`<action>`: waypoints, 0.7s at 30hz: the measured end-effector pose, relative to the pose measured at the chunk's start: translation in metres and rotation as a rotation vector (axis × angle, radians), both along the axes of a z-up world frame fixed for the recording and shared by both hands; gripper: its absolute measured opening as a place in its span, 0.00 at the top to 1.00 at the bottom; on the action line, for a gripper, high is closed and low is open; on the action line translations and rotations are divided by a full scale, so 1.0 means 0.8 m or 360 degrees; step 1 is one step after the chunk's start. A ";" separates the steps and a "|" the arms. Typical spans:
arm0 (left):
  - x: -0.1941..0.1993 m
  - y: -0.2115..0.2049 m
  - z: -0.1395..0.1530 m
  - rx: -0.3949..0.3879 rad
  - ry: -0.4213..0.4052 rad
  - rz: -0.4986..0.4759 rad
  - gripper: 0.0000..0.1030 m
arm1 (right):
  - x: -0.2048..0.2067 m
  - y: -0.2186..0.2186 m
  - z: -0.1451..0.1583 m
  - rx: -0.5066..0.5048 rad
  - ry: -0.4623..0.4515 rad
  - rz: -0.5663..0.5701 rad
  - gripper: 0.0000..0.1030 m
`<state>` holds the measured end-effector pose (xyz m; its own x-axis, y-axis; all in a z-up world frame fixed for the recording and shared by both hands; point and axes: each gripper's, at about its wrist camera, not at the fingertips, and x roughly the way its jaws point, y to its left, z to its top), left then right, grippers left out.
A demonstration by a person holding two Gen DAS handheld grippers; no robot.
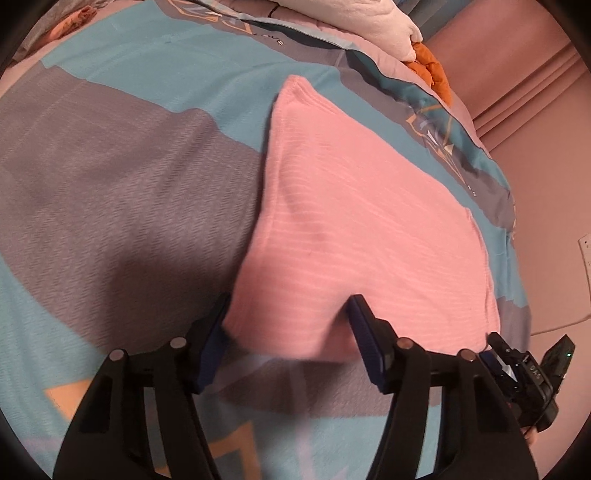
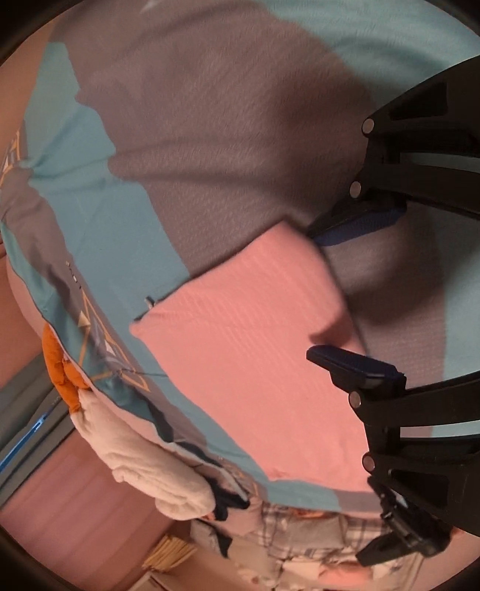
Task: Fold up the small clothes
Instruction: 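Grasp the folded sweater edge with the left gripper while the right gripper grasps it, then lift the folded sweater edge with both grippers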
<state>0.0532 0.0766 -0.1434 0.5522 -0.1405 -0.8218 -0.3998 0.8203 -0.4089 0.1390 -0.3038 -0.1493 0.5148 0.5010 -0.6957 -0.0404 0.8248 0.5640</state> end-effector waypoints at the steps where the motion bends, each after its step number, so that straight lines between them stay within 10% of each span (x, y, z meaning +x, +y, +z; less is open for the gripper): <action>1: 0.003 -0.001 -0.001 0.0009 0.0001 -0.0003 0.42 | 0.004 0.003 -0.002 0.0001 0.0004 0.0001 0.47; 10: 0.027 -0.006 -0.003 0.0070 -0.0011 0.0002 0.76 | 0.029 0.015 -0.010 0.0011 -0.0020 -0.0005 0.80; 21: -0.008 -0.027 0.034 0.0190 -0.0102 -0.0041 0.83 | -0.020 0.011 0.056 -0.0048 -0.0270 0.0008 0.84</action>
<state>0.0464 0.0553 -0.1159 0.6016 -0.0586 -0.7966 -0.3542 0.8743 -0.3318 0.1234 -0.2952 -0.1044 0.6237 0.4840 -0.6138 -0.1370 0.8407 0.5238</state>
